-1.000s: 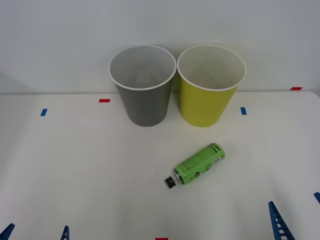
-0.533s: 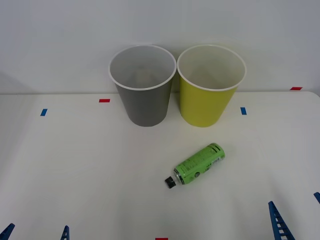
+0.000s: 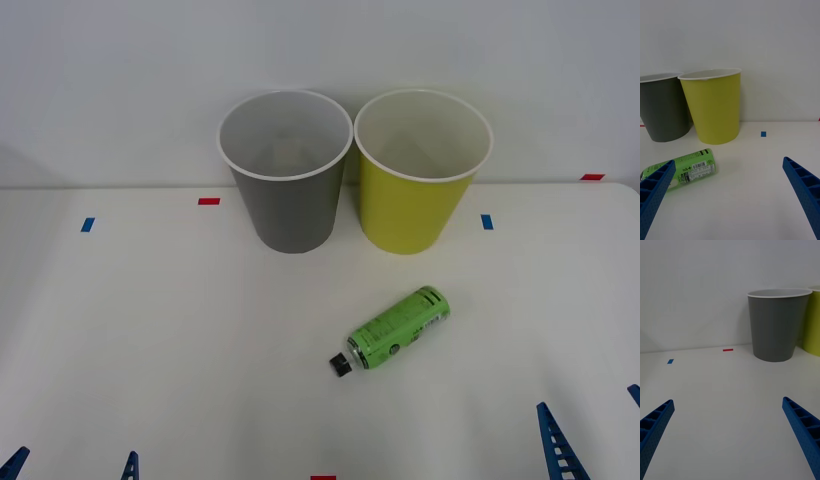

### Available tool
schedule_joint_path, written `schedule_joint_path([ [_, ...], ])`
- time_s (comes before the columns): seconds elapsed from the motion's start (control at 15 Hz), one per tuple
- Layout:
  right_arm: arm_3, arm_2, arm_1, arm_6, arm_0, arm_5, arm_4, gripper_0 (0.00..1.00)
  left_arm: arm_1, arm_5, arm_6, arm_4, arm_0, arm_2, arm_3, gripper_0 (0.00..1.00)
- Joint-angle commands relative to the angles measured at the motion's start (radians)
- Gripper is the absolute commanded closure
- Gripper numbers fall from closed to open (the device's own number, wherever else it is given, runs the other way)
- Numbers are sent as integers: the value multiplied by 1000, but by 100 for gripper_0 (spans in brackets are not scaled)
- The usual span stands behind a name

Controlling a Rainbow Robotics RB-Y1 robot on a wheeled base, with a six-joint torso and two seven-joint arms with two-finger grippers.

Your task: Put cans in the gray bin and PET bottles in the light green bin.

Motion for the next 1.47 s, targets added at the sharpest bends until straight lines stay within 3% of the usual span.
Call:
schedule_joint_path([
  [0.07, 0, 0, 0, 0, 0, 0, 0, 0, 0, 0, 0, 0, 0, 0, 0, 0],
  [1.13, 0, 0, 0, 0, 0, 0, 0, 0, 0, 0, 0, 0, 0, 0, 0, 0],
  [1.2, 51, 17, 26, 2, -17, 18, 3, 0, 0, 0, 0, 0, 0, 0, 0, 0],
  [1.47, 15, 48, 18, 5, -32, 9, 12, 0, 0, 0, 0, 0, 0, 0, 0, 0],
])
